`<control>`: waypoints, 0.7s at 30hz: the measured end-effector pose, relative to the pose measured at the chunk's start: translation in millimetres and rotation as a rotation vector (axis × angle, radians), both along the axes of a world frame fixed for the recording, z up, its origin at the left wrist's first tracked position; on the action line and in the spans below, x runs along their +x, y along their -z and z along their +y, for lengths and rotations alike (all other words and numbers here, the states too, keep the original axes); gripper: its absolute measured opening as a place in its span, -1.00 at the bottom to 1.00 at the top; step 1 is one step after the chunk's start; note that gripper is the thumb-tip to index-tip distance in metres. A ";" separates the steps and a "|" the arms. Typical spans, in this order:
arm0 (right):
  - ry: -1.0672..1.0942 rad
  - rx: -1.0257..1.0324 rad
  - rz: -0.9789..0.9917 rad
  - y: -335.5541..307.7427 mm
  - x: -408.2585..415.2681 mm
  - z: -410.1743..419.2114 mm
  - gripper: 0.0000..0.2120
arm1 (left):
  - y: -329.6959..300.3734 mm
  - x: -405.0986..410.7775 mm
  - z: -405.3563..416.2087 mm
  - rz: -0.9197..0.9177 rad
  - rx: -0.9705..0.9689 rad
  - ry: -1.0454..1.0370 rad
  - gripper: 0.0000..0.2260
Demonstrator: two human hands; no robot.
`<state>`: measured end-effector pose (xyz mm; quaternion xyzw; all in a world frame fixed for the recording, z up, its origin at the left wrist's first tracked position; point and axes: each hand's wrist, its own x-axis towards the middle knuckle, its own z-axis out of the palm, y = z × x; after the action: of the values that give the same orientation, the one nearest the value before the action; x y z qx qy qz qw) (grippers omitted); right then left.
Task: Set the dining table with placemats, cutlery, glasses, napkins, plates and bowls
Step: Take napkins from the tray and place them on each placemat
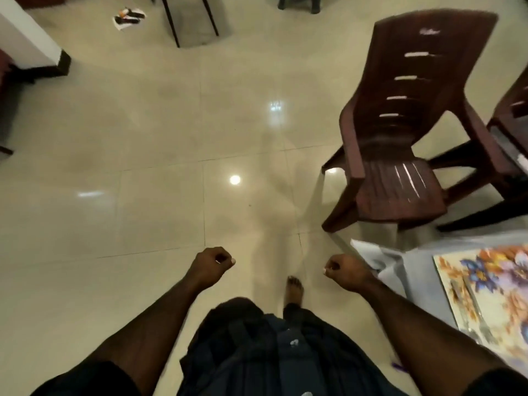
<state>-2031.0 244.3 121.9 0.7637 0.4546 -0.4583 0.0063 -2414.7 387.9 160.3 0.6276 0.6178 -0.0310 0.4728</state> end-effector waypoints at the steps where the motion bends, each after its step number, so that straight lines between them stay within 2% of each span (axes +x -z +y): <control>1: -0.039 -0.001 -0.010 -4.1 9.9 25.8 -0.84 | -2.5 4.2 20.0 0.003 0.018 -0.032 -0.89; 5: -0.110 -0.010 -0.047 -17.4 49.3 143.2 -0.81 | -5.9 16.8 106.8 -0.053 0.018 -0.222 -0.88; 10: 0.040 0.039 -0.039 -11.7 90.0 280.8 -0.83 | 19.4 34.0 249.4 -0.059 0.015 -0.248 -0.88; 14: 0.121 -0.012 -0.064 -7.7 106.5 370.8 -0.84 | 17.8 65.8 384.1 -0.051 0.003 -0.139 -0.88; 21: 0.351 0.100 0.085 -10.6 128.9 529.7 -0.86 | -23.2 178.5 610.7 -0.036 0.020 0.136 -0.86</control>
<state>-1902.1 774.0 132.6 0.8107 0.3362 -0.4611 -0.1308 -2236.2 998.6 183.5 0.6732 0.5654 -0.0454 0.4744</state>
